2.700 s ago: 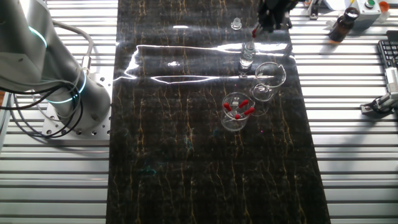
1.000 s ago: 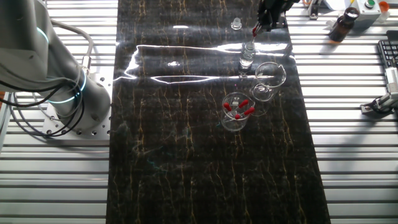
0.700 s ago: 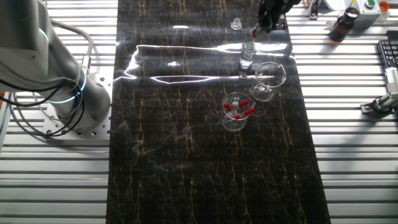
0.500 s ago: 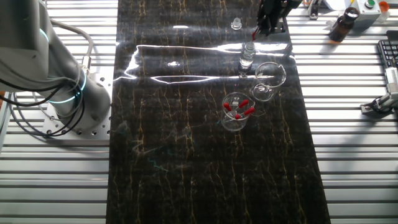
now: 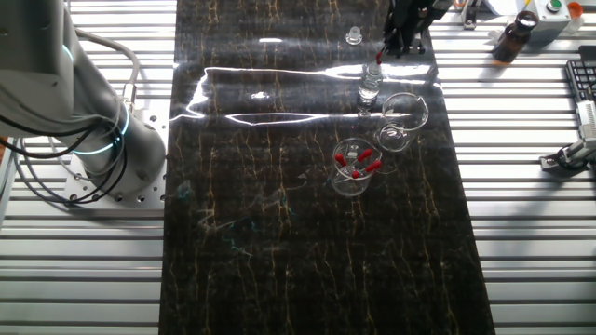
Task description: Transfer liquid using a dropper
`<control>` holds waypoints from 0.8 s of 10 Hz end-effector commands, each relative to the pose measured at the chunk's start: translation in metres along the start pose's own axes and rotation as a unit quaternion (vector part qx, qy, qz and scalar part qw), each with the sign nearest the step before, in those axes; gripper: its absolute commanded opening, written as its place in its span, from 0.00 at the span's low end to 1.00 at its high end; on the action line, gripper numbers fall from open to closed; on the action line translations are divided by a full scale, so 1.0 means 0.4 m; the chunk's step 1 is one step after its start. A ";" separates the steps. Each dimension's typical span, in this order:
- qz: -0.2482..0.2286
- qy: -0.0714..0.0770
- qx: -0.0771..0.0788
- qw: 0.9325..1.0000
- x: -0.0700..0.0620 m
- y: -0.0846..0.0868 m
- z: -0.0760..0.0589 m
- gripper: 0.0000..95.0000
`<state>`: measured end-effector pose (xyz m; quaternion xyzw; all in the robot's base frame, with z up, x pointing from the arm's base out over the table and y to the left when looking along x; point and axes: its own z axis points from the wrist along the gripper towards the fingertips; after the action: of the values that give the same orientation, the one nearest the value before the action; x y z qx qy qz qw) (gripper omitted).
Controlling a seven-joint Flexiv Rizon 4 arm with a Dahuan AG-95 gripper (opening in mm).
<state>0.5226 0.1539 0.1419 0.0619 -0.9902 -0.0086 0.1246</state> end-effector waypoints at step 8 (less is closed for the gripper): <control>-0.009 -0.002 0.001 1.000 -0.003 0.003 0.010 0.20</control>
<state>0.5222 0.1549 0.1382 0.0712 -0.9898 -0.0088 0.1232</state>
